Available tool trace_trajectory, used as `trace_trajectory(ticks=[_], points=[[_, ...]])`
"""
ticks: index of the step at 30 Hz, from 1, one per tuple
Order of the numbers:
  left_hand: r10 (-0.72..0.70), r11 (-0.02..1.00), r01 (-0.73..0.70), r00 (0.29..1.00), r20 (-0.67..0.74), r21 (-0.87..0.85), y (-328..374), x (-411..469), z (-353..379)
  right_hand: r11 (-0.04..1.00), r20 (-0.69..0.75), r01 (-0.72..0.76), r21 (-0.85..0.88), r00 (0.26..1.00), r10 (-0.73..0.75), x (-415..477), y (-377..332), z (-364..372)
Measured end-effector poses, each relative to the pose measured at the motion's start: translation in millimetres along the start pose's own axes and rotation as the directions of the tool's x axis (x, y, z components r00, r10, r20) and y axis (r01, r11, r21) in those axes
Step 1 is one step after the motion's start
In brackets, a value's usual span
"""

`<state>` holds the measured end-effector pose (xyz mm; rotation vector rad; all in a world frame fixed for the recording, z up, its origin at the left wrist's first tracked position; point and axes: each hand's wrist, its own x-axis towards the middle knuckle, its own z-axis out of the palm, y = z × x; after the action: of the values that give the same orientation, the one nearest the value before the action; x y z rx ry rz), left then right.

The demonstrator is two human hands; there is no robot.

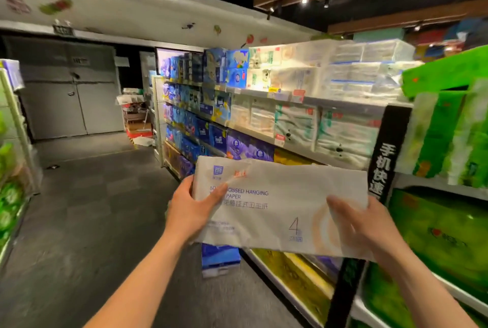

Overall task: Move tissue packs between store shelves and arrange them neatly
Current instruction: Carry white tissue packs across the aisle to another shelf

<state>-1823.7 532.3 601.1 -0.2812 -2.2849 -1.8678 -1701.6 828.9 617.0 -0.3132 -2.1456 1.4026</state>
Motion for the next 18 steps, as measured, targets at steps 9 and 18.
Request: trace_trajectory(ticks=[9, 18], points=[[0.128, 0.988, -0.125, 0.991, 0.029, -0.094, -36, 259, -1, 0.999, -0.094, 0.031, 0.034, 0.995, -0.028, 228, -5, 119], [0.285, 0.955, -0.264, 0.944, 0.166, -0.138, -44, 517, 11, 0.992, -0.278, 0.084, 0.097, 0.959, -0.054, 401, -14, 225]])
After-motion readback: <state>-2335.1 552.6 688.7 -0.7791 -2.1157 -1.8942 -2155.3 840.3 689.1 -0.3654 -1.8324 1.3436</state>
